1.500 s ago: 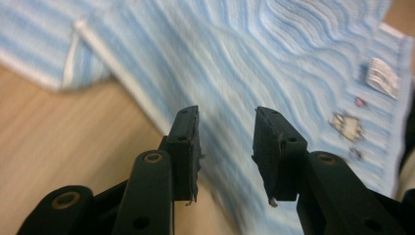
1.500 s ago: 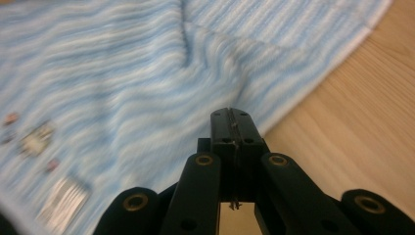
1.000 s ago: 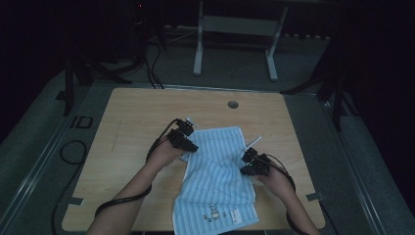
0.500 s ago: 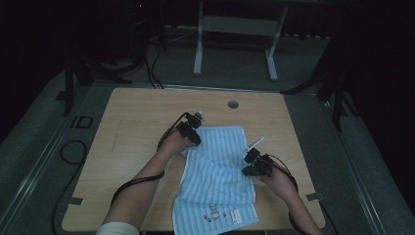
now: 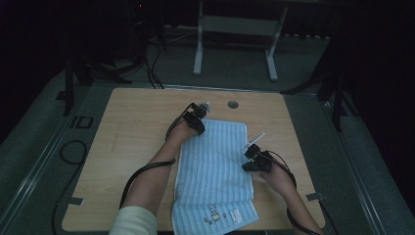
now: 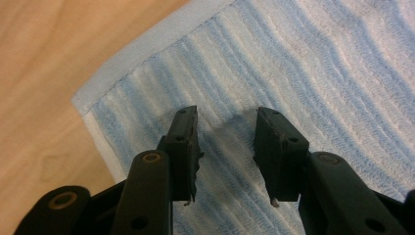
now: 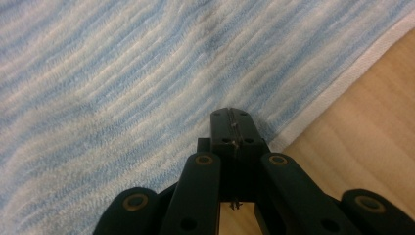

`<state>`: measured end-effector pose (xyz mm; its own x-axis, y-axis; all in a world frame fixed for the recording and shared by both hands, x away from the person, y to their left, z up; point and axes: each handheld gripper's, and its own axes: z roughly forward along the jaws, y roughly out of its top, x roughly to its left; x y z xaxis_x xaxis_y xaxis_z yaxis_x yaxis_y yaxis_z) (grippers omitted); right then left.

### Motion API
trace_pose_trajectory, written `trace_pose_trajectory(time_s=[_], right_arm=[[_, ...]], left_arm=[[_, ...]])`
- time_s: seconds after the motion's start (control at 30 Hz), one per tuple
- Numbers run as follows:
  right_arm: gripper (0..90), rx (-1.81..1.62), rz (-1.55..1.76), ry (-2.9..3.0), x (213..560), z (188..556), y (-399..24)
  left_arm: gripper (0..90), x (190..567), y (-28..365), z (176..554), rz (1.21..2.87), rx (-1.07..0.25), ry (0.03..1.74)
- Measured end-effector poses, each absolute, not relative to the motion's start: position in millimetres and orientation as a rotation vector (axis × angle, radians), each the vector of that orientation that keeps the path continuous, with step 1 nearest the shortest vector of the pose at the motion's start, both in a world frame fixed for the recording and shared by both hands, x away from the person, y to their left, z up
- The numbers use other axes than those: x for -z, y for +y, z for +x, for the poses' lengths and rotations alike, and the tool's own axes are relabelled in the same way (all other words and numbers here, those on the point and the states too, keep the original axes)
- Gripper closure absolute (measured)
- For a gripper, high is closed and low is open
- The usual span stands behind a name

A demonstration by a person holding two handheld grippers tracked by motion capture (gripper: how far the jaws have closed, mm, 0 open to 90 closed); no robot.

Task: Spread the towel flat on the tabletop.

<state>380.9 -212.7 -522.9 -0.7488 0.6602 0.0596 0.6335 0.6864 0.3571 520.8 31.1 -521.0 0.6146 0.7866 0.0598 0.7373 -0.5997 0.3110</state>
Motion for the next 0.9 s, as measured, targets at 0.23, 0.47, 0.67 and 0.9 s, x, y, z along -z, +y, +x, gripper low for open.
trace_pose_trajectory(time_s=[0.23, 0.47, 0.67, 0.9], right_arm=[[87.3, -0.605, 1.131, 2.813, 517.0, 389.5, -213.0], [88.6, -0.658, 1.006, 2.824, 497.8, 341.7, -219.5], [90.0, -0.762, 0.9, 2.892, 497.4, 273.8, -222.9], [90.0, -0.601, 0.869, 2.944, 524.4, 254.2, -215.3]], left_arm=[[59.7, 493.8, 39.5, 491.1, 2.47, -0.238, 1.171], [59.8, 501.5, 54.9, 426.5, 2.454, -0.133, 1.023], [59.8, 527.0, 56.4, 421.1, 2.485, -0.141, 1.056], [70.2, 526.1, 48.9, 431.1, 2.538, -0.206, 1.028]])
